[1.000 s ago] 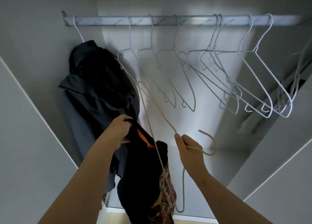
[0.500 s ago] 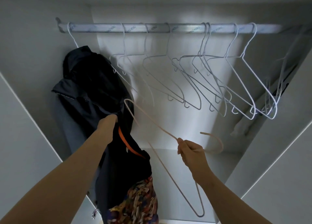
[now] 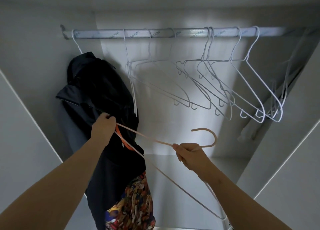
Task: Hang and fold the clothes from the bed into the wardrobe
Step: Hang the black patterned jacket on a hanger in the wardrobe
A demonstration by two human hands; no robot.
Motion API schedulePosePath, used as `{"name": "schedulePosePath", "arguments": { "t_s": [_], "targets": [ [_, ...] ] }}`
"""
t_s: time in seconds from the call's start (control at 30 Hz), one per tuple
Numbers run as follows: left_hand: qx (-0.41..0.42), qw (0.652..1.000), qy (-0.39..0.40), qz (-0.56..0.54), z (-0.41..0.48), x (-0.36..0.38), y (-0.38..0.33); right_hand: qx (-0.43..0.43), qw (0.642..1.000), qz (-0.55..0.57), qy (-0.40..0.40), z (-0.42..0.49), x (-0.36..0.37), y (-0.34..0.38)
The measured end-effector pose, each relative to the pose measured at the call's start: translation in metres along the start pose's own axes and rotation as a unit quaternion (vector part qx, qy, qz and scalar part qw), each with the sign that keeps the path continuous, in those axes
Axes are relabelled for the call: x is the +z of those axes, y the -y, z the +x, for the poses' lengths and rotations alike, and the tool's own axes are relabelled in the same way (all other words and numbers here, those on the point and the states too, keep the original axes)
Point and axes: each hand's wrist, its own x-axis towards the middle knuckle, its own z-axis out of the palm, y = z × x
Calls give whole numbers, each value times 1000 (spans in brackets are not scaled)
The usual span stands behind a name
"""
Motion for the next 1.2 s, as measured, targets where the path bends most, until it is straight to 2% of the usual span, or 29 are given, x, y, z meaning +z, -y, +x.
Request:
{"name": "schedulePosePath", "arguments": {
  "t_s": [0.1, 0.27, 0.4, 0.53, 0.57, 0.6, 0.63, 0.67, 0.7, 0.73, 0.8, 0.87, 0.93, 1.07, 1.13, 1.2],
  "targets": [
    [115, 982, 2, 148, -15, 8, -1, -1, 1000, -2, -15, -1, 3, 1],
    [222, 951, 85, 195, -48, 28, -11, 22, 1000, -8, -10, -2, 7, -1],
    [263, 937, 191, 131, -89, 50, -16, 38, 999, -11, -13, 2, 12, 3],
    [192, 941, 276, -52, -111, 58, -24, 49, 997, 47, -38, 4, 11, 3],
    [185, 935, 295, -73, -112, 56, -26, 46, 996, 51, -49, 5, 10, 4],
    [218, 926, 301, -60, -113, 53, -25, 39, 996, 51, -61, 5, 7, 5],
    [291, 917, 272, -8, -110, 51, -22, 29, 996, 49, -69, 5, 5, 6],
    [388, 899, 194, 63, -104, 50, -17, 20, 996, 43, -73, 6, 4, 8],
    [478, 862, 103, 135, -96, 51, -12, 13, 996, 38, -76, 6, 4, 9],
    [536, 821, 45, 189, -89, 52, -8, 9, 996, 37, -78, 6, 4, 11],
    [574, 790, 29, 213, -79, 51, -11, 0, 996, 37, -86, 6, 5, 13],
    [571, 792, 58, 210, -76, 49, -19, -18, 993, 20, -112, 5, 4, 16],
    [552, 805, 52, 210, -78, 49, -23, -49, 982, 5, -184, 8, 2, 18],
    [439, 881, 79, 161, -96, 50, -21, -182, 913, -59, -360, 9, 6, 22],
    [411, 899, 80, 128, -101, 49, -26, -198, 897, -92, -384, 8, 12, 16],
    [398, 908, 70, 113, -103, 47, -32, -173, 917, -104, -344, 6, 15, 11]
  ]
}}
